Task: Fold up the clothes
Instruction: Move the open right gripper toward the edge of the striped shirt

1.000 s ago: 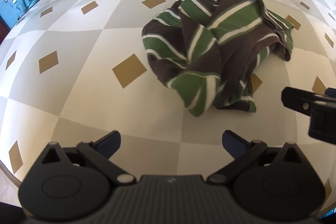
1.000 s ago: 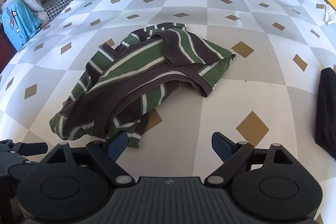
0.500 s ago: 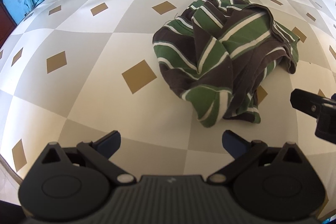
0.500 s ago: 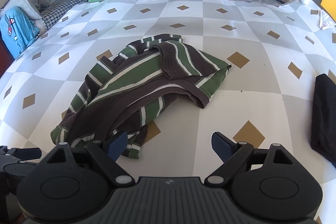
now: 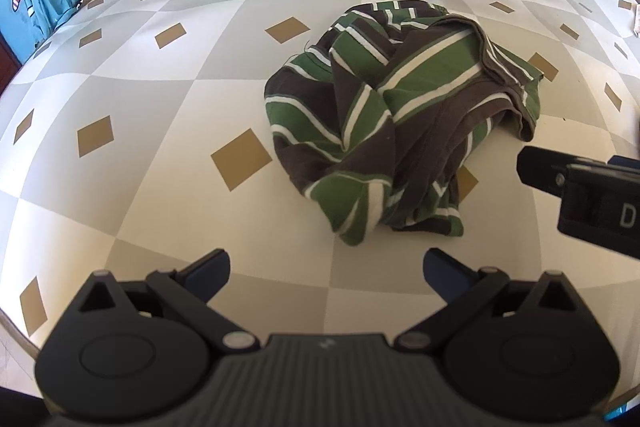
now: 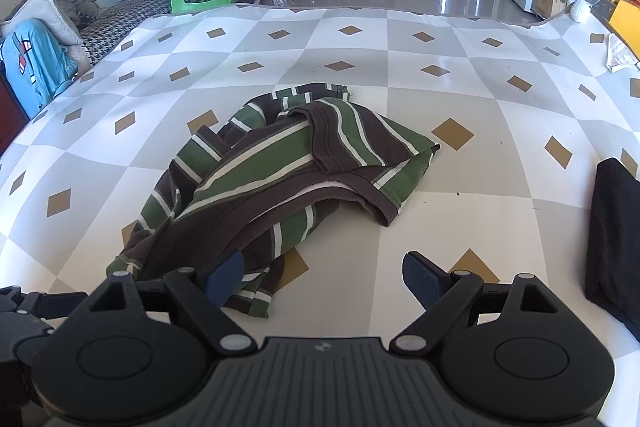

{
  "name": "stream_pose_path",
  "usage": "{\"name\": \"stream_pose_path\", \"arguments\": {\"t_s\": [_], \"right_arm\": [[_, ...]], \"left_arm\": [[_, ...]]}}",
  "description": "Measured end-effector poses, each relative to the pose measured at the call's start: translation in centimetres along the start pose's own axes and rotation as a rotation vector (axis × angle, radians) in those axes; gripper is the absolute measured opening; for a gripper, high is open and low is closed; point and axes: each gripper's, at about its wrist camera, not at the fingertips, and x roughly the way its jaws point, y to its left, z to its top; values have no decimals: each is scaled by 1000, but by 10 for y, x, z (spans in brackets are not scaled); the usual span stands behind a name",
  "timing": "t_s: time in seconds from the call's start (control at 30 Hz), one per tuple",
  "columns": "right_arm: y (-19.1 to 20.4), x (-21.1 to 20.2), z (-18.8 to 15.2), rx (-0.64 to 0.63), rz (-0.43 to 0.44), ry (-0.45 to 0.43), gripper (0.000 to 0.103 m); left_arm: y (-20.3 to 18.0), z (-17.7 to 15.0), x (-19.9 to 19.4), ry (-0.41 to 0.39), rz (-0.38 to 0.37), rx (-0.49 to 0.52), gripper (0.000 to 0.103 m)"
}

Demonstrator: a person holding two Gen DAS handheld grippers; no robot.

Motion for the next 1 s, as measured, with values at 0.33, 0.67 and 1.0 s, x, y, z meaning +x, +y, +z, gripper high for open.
{"name": "stream_pose_path", "arguments": {"t_s": [0.33, 0.67, 1.0], "right_arm": [[0, -4, -1, -16, -2, -15, 87], [-16, -5, 7, -44, -34, 9, 87], [-23, 2, 25, -175, 11, 28, 86]], "left_arm": [[-10, 1, -5, -16, -11, 17, 103], [-18, 4, -6, -42, -2, 36, 103], [-24, 11, -5, -67, 17, 51, 103]]}}
